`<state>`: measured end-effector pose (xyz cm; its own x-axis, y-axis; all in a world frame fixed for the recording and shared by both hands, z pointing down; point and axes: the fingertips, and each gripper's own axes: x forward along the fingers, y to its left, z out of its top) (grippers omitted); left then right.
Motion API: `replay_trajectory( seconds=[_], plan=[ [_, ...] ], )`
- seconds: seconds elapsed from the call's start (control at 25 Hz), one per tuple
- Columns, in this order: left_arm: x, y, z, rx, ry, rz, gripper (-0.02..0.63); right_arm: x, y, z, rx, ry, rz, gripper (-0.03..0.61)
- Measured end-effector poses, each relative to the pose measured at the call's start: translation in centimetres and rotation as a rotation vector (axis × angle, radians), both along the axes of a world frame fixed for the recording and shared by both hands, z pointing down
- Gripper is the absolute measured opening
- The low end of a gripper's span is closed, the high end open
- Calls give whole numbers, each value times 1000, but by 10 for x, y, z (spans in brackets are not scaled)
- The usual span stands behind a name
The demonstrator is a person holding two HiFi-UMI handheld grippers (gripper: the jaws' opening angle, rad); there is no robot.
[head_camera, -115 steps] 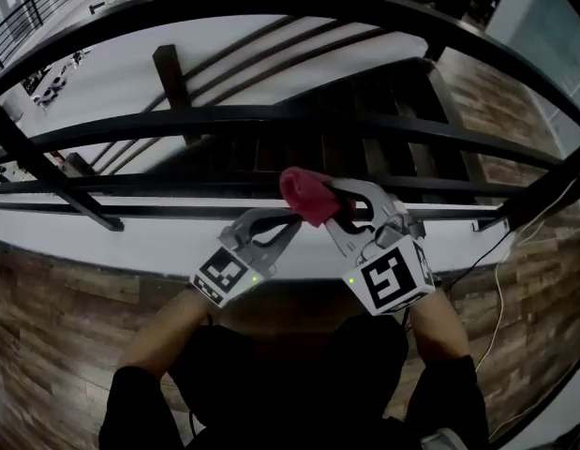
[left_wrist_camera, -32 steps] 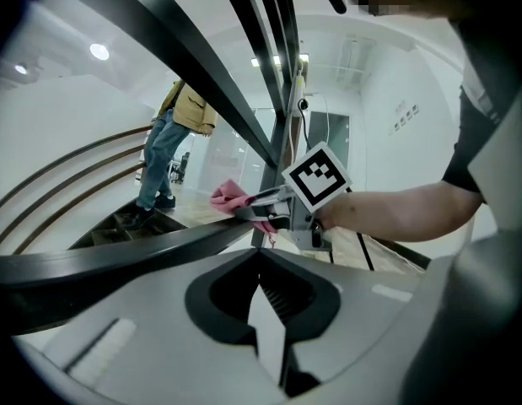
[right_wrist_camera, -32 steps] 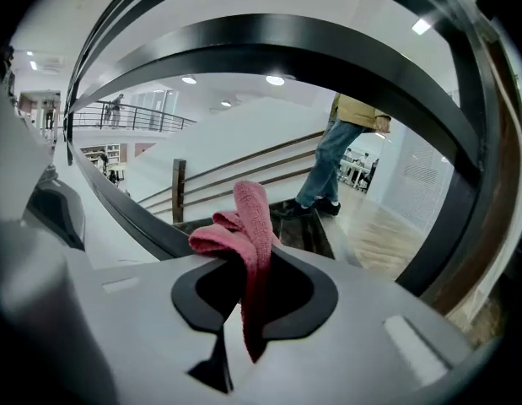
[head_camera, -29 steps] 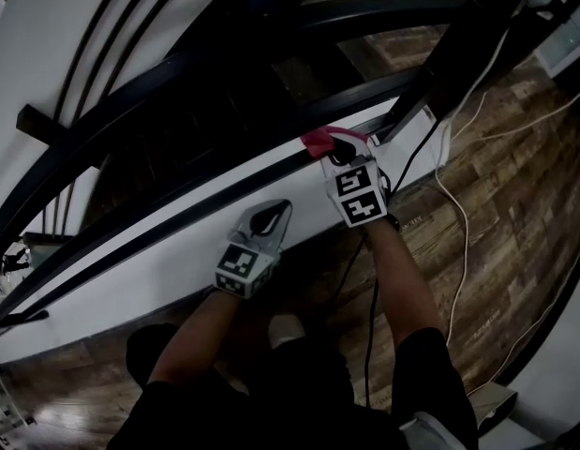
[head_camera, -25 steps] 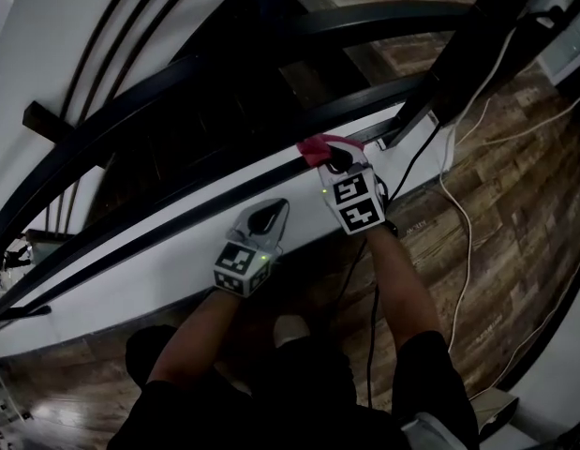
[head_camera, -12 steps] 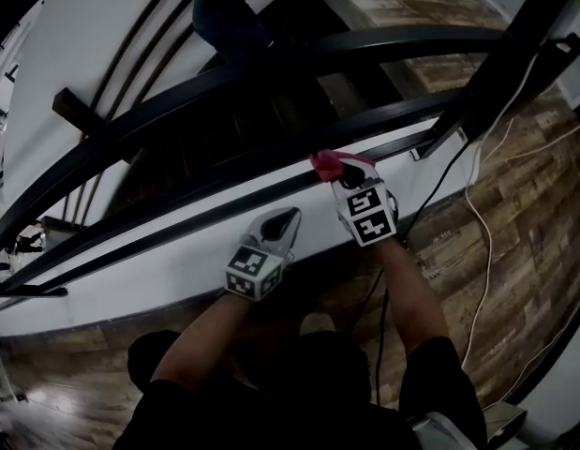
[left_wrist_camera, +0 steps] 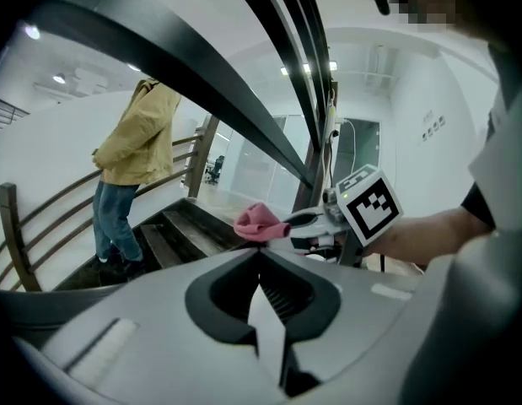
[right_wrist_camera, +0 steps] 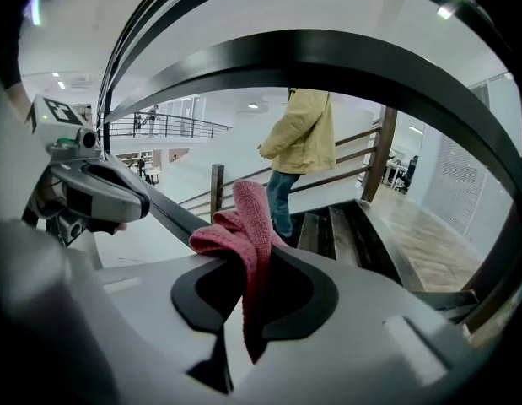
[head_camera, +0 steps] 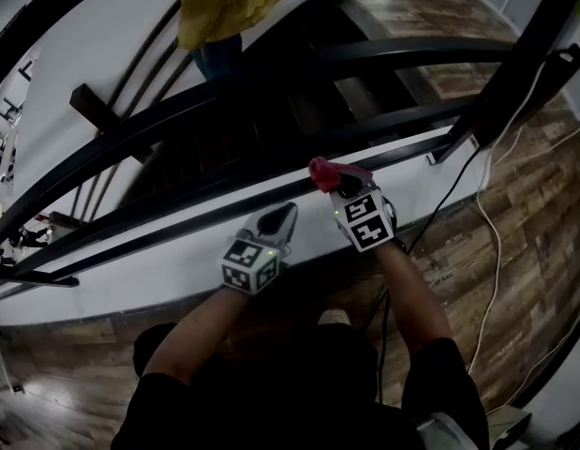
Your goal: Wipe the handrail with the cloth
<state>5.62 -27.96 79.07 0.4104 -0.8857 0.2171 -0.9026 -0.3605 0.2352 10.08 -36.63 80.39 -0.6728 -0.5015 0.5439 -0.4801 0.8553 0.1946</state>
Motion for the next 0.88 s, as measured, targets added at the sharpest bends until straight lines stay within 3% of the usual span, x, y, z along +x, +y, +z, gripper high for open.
replay_trajectory(
  seconds=[0.36, 0.52, 0.88],
  plan=[
    [-37, 29, 8, -65, -84, 41, 0, -40, 35, 4, -13, 29, -84, 51],
    [-51, 54, 12, -103, -159, 112, 0, -61, 51, 6, -7, 55, -129, 51],
    [-94, 94, -12, -35, -227, 127, 0, -118, 90, 10, 10, 133, -262, 51]
  ],
)
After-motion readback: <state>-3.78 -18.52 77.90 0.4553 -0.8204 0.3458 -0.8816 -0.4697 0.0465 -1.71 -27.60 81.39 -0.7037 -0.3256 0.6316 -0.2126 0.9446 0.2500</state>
